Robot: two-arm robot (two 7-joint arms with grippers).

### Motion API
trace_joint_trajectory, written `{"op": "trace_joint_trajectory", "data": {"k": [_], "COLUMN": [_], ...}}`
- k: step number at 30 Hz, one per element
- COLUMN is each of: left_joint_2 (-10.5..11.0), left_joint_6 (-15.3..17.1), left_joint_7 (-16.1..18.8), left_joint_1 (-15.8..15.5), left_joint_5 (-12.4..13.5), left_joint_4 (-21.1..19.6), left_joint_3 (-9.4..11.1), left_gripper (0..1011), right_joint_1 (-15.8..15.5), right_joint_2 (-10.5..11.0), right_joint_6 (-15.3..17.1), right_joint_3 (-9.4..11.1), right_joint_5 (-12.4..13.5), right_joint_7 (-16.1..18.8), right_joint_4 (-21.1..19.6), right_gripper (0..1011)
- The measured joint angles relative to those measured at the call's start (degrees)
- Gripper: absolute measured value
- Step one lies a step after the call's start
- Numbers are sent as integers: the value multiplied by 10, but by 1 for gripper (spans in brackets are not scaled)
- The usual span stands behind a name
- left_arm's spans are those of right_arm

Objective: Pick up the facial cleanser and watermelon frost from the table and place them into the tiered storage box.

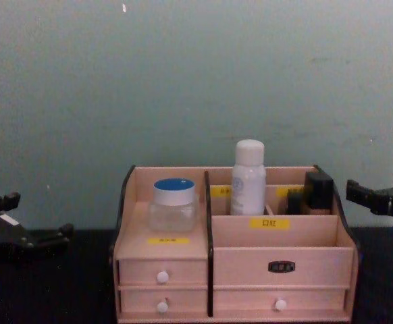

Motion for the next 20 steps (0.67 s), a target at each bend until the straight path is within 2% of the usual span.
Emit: {"op": "trace_joint_trajectory", "data": {"k": [20], "left_joint_2": [0], "left_joint_6": [0], "left_joint_7": [0], "left_joint_1": [0], "left_joint_5": [0], "left_joint_4": [0], "left_joint_3": [0], "left_gripper": [1001], "right_joint_1": [0], "right_joint_2": [0], "right_joint_6": [0], "right_joint_3": [0], "right_joint_5": [0], "right_joint_7": [0], "right_joint_4": [0], "right_gripper": [1000]}}
